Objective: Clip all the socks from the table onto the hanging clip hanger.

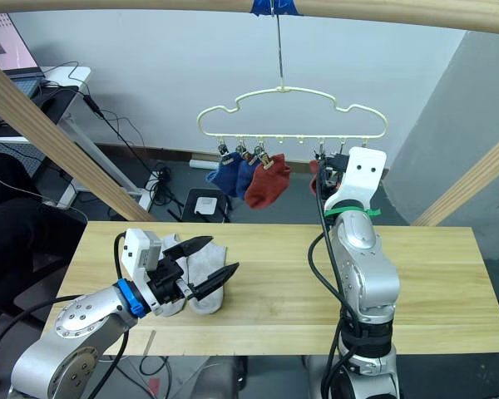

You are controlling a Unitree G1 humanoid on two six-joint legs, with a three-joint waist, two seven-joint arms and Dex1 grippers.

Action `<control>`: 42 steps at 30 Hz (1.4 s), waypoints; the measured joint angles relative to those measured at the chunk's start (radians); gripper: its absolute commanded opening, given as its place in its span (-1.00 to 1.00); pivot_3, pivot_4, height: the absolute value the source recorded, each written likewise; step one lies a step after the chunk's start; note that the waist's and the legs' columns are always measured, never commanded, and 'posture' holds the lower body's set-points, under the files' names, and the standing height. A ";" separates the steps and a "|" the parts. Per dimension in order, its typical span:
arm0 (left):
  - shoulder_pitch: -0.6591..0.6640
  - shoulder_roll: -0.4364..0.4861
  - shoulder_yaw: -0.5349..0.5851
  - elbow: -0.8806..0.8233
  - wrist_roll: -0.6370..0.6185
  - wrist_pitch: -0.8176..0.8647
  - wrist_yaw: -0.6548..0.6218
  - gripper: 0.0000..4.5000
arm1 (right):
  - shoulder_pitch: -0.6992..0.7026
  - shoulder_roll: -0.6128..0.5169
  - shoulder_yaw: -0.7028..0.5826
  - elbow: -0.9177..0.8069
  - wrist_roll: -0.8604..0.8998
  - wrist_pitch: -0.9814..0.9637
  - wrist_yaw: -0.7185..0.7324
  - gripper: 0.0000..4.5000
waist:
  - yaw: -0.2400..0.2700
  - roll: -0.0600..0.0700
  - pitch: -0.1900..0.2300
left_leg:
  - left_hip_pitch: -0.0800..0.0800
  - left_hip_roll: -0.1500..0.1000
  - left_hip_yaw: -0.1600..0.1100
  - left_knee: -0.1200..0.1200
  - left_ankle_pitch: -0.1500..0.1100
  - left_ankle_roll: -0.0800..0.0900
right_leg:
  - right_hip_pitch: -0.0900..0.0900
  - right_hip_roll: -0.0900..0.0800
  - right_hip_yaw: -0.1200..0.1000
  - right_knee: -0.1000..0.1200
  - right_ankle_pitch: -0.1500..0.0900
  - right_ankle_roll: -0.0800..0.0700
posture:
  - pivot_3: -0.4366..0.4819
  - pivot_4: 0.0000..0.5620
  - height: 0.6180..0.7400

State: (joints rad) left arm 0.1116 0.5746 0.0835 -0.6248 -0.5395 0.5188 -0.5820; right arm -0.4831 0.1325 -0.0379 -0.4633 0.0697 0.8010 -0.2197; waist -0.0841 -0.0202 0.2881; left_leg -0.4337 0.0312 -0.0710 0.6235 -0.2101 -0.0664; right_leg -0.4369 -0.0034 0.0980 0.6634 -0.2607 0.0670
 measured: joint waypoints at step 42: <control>0.031 -0.002 -0.007 -0.034 0.009 -0.003 0.004 1.00 | -0.081 0.009 -0.027 0.164 0.046 -0.168 -0.018 0.24 | 0.000 0.000 0.000 | 0.000 0.000 0.000 0.000 0.000 0.000 | 0.000 0.000 0.000 0.001 0.003 -0.005 | -0.06 0.06 1.00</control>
State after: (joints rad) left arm 0.1425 0.5728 0.0765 -0.6586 -0.5301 0.5154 -0.5784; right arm -0.5642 0.1412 -0.0652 -0.2992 0.1153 0.6329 -0.2375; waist -0.0837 -0.0204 0.2880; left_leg -0.4338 0.0312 -0.0709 0.6240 -0.2101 -0.0664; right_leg -0.4369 -0.0033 0.0979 0.6648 -0.2577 0.0622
